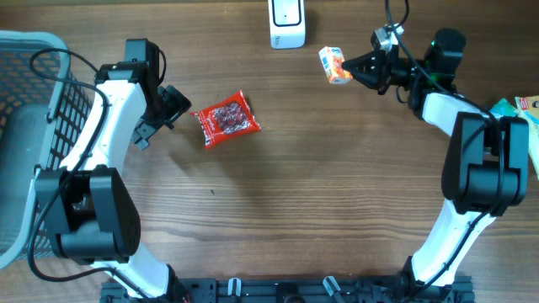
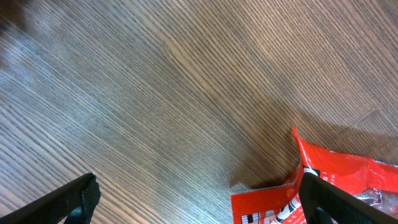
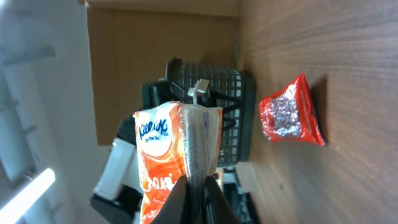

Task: Scan the item barcode
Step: 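Hold the orange pack against the white scanner with the right gripper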

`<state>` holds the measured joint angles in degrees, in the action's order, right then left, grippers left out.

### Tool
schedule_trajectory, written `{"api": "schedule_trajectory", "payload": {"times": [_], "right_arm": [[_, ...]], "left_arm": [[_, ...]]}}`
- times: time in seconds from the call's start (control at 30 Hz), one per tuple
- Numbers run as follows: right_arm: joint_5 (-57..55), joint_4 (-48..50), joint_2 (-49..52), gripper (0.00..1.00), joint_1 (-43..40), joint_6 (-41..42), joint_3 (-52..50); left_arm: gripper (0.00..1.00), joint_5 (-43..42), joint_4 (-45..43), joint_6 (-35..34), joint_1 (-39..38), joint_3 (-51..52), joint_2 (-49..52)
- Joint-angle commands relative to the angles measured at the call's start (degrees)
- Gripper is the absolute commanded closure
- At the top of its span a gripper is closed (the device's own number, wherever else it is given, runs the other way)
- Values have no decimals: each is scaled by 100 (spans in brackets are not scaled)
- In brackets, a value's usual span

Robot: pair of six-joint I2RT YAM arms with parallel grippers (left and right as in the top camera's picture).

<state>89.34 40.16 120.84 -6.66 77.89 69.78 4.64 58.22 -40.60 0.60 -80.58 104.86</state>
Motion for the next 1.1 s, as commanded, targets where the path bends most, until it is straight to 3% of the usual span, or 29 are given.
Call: {"api": "schedule_trajectory", "payload": {"times": [0.0,0.2,0.43,0.63,1.07], "right_arm": [[190,52,-20,96,-203,671,37],[334,55,-20,96,-356,649,33],[199,280,-20,96,302,656,33],[-168,1539,-20,96,697,1705,33],[-911,2009,-20,96,1318,2581,33]], "left_arm": [[0,33,2,-55,26,13,48],[0,33,2,-57,26,13,48],[0,33,2,-55,26,13,48],[0,33,2,-55,26,13,48],[0,33,2,-55,26,13,48]]}}
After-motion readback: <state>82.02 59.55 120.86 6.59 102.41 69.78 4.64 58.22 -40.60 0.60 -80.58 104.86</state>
